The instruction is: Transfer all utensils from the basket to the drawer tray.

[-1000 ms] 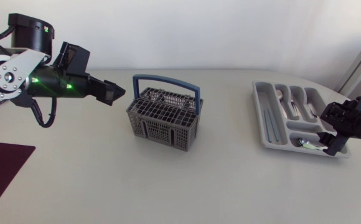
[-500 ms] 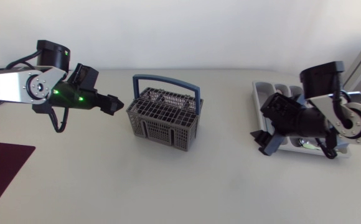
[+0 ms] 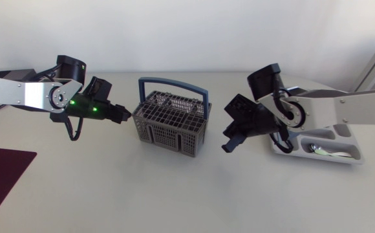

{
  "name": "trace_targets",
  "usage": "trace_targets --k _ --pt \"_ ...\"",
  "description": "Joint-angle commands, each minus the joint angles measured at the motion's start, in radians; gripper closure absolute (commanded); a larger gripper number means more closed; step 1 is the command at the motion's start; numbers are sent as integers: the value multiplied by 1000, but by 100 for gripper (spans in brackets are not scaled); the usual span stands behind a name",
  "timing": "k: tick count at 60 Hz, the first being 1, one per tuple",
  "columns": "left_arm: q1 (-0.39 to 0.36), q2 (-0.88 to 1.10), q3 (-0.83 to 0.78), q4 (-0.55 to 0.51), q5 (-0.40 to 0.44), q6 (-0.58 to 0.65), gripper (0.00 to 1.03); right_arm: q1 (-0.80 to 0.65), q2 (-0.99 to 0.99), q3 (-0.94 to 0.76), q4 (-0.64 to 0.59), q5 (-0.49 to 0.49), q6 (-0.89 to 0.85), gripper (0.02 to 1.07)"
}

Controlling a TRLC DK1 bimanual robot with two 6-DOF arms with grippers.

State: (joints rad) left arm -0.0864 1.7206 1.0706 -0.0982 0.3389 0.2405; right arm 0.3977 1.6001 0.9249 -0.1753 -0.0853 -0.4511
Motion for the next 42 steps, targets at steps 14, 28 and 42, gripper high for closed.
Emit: trace_targets --k 14,28,42 --pt "10 65 60 12 29 19 88 47 95 83 17 -18 81 101" --pt "-33 40 35 9 88 23 88 49 104 112 19 -18 103 101" --pt "-56 -36 -35 -3 124 57 88 59 116 150 10 -25 106 101"
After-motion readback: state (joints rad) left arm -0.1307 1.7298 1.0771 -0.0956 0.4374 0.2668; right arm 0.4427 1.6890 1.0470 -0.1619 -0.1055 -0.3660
